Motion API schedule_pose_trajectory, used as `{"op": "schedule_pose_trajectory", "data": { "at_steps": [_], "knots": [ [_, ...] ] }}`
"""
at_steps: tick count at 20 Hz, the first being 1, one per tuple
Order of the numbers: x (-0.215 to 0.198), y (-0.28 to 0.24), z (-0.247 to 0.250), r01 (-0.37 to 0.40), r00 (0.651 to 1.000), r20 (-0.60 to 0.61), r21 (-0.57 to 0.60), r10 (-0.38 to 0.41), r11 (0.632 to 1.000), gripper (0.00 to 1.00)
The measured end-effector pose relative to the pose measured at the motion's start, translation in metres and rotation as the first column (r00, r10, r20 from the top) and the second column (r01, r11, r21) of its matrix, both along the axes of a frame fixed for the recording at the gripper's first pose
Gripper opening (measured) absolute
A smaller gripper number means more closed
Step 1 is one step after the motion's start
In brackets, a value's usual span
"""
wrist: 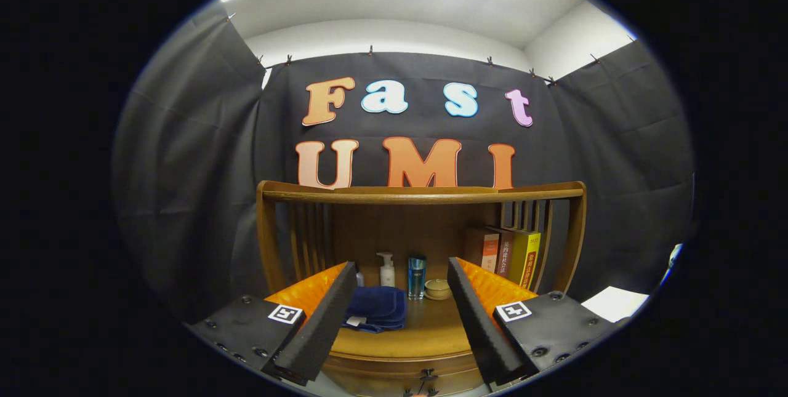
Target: Pull open the drawer, take out the items inside it, and place them on the countertop above the cabinet.
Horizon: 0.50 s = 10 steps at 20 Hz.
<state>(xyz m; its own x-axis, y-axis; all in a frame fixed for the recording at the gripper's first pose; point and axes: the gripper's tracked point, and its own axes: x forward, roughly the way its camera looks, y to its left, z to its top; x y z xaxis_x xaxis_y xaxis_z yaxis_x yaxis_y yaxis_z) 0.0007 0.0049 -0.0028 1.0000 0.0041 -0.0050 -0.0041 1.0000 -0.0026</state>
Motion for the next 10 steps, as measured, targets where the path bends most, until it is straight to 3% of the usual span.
{"op": "schedule_pose_trajectory", "data": {
  "at_steps": [10],
  "knots": [
    [0.0016, -0.0011, 0.0010, 0.005, 1.000, 0.003, 0.002, -0.005, 1.000, 0.98]
  ]
}}
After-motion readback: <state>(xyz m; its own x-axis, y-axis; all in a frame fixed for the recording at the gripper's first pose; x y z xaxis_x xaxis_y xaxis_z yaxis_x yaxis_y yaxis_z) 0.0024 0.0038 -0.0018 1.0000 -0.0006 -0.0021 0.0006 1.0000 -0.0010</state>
